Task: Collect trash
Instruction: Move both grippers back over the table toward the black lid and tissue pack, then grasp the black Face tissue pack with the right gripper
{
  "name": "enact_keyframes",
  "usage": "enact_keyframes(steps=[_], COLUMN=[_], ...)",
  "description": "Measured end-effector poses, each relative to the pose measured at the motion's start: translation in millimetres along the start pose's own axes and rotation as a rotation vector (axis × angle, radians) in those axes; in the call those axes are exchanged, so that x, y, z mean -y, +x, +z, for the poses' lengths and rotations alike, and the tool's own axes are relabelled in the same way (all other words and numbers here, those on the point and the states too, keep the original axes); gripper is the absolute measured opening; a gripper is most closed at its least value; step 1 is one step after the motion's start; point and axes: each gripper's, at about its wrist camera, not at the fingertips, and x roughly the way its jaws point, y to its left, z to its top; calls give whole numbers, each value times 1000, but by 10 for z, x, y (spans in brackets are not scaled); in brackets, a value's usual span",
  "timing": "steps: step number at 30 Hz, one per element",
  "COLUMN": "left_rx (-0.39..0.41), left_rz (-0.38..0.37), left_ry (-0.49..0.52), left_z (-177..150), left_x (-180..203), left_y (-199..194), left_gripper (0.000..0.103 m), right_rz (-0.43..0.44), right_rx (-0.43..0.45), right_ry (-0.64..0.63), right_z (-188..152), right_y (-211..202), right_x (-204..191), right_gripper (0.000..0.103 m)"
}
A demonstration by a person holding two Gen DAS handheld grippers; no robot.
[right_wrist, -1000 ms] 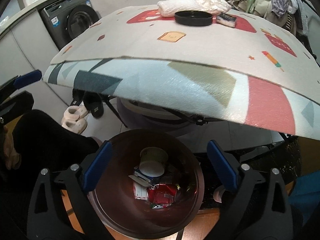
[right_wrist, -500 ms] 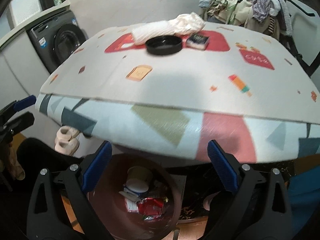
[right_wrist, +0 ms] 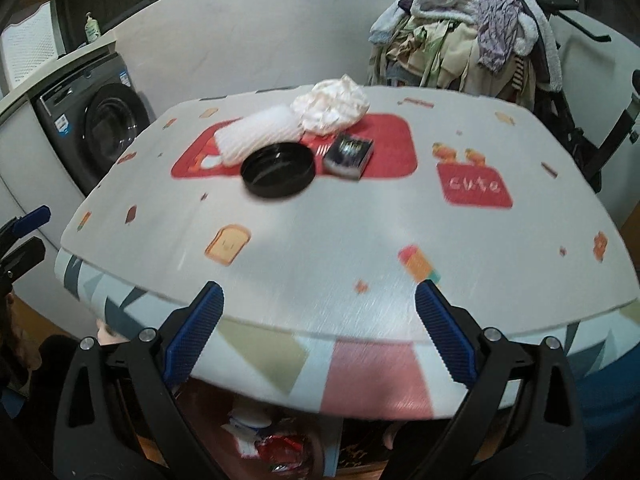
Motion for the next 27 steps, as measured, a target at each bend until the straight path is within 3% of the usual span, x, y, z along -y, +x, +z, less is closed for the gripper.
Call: enact_keyframes(steps=[8,17,19,27], left_rx=[-1,-45,-55,-114], left_rz=[20,-7,-10,-53], left_ry=[14,-48,-49,-14], left_z=[211,298,299,348], left_x=[-89,-250,-243,-104], left_y=[195,600,700,1130], left_gripper=[97,97,97,97], right_rz=[-15,-8,12,51], right_rx=[42,39,28,-72], right_ry=[-16,59,85,139], right_z=[269,619,720,1208], right_y=[110,582,735,1496], right_x=[167,486,542,511], right_gripper=[95,94,86,75])
